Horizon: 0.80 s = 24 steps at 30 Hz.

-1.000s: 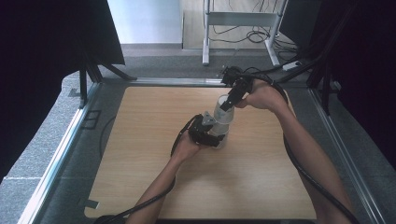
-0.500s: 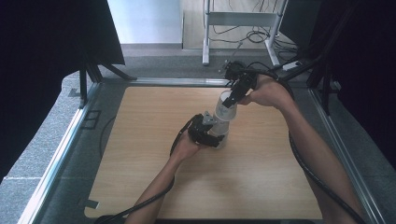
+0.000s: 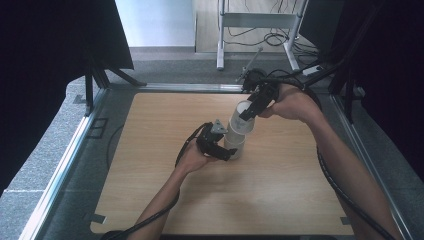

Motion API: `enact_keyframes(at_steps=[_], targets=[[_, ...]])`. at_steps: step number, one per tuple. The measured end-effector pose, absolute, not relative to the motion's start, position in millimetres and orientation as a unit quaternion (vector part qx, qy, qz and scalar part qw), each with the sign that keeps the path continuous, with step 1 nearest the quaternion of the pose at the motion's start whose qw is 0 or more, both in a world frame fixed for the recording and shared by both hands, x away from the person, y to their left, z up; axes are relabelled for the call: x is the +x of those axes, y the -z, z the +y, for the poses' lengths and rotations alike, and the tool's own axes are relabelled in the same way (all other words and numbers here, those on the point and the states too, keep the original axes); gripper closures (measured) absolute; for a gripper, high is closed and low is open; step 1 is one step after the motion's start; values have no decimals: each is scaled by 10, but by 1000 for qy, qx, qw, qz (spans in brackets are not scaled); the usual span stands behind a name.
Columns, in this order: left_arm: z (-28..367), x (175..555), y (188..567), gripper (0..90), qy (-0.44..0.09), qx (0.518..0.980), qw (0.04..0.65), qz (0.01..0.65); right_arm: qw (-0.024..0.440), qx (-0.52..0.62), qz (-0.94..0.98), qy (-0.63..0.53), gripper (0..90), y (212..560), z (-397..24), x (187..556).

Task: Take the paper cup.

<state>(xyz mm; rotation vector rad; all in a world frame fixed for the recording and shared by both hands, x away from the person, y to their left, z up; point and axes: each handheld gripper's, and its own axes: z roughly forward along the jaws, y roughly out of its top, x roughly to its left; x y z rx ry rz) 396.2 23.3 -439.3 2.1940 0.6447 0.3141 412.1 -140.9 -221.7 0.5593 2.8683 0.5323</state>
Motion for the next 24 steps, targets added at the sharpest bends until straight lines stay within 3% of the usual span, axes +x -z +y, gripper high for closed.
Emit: enact_keyframes(at_steps=[24], targets=[[464, 3503, 4424, 16, -81, 888, 395, 221, 63, 161, 966, -193, 371, 2542, -1558, 3677]])
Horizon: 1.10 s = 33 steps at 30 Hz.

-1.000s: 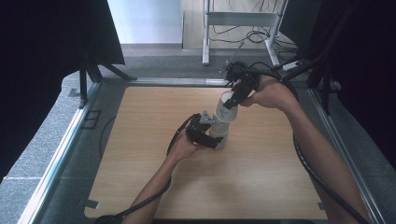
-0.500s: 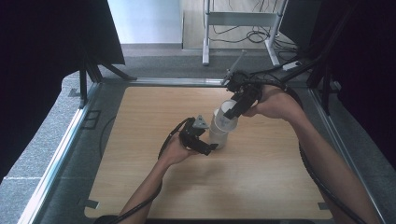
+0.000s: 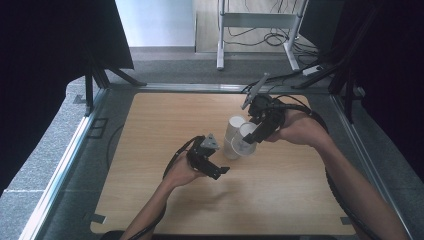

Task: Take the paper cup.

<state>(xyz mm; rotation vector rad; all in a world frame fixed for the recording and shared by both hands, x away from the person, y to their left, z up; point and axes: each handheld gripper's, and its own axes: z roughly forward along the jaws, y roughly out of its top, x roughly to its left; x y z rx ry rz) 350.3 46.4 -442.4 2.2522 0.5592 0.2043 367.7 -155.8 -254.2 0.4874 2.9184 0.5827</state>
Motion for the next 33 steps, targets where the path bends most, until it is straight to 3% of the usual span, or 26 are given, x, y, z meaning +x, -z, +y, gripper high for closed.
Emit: enact_keyframes(at_steps=[33], targets=[[632, 2969, 4640, 34, -71, 896, 407, 163, 28, 126, 959, -253, 371, 3489, -1698, 3297]])
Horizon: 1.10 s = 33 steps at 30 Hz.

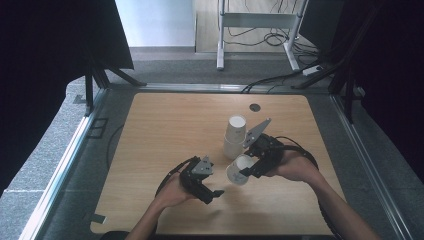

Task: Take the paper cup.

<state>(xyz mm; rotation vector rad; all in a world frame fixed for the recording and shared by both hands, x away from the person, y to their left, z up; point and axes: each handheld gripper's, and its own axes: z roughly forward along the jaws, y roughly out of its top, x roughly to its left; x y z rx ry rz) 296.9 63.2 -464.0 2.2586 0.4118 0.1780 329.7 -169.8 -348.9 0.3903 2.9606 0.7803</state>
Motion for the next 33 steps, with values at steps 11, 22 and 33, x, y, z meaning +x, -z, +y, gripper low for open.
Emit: enact_keyframes(at_steps=[11, 22, 33], targets=[[654, 2865, 4672, 43, -70, 903, 397, 148, 26, 131, 943, -304, 371, 3798, -1838, 3222], [679, 2891, 4726, 33, -61, 906, 395, 141, 32, 134, 916, -376, 372, 4096, -2013, 3149], [715, 2897, 4702, 30, -54, 903, 409, 122, 37, 129, 893, -429, 372, 4295, -2118, 3067]])
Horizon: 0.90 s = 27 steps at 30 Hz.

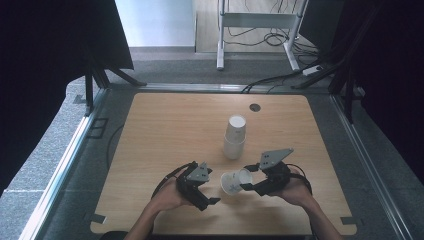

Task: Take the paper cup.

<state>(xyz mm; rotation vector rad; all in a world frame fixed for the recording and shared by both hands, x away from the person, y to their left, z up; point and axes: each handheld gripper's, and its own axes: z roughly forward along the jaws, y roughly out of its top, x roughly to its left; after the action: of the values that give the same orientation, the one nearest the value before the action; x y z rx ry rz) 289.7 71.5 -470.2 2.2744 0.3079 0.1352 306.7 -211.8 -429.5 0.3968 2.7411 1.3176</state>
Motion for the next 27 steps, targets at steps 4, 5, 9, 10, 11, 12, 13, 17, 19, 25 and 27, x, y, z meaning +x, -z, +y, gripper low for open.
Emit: enact_keyframes(at_steps=[4, 5, 9, 10, 11, 12, 13, 17, 19, 25, 27], targets=[[720, 2894, 4698, 35, -49, 899, 418, 118, 33, 126, 880, -456, 373, 4371, -2158, 3041], [717, 2891, 4701, 36, -48, 898, 421, 119, 33, 126, 878, -461, 372, 4393, -2166, 3033], [709, 2886, 4701, 40, -47, 900, 420, 105, 34, 126, 871, -474, 373, 4437, -2191, 3020], [703, 2882, 4703, 42, -46, 900, 421, 102, 27, 126, 868, -480, 373, 4442, -2197, 3019], [694, 2876, 4706, 44, -46, 899, 423, 102, 25, 123, 866, -485, 373, 4447, -2201, 3016], [691, 2873, 4706, 46, -45, 899, 424, 98, 25, 121, 865, -487, 373, 4453, -2201, 3009], [687, 2868, 4706, 49, -42, 899, 425, 95, 24, 119, 864, -489, 373, 4462, -2200, 3003], [671, 2853, 4711, 58, -35, 900, 426, 79, 22, 105, 857, -503, 373, 4486, -2198, 2971], [665, 2845, 4715, 63, -34, 901, 426, 72, 12, 100, 855, -509, 373, 4498, -2198, 2965], [652, 2824, 4729, 78, -26, 900, 432, 54, -2, 82, 848, -523, 373, 4538, -2202, 2929], [645, 2813, 4733, 89, -26, 901, 431, 47, -6, 77, 845, -529, 373, 4542, -2204, 2916]])
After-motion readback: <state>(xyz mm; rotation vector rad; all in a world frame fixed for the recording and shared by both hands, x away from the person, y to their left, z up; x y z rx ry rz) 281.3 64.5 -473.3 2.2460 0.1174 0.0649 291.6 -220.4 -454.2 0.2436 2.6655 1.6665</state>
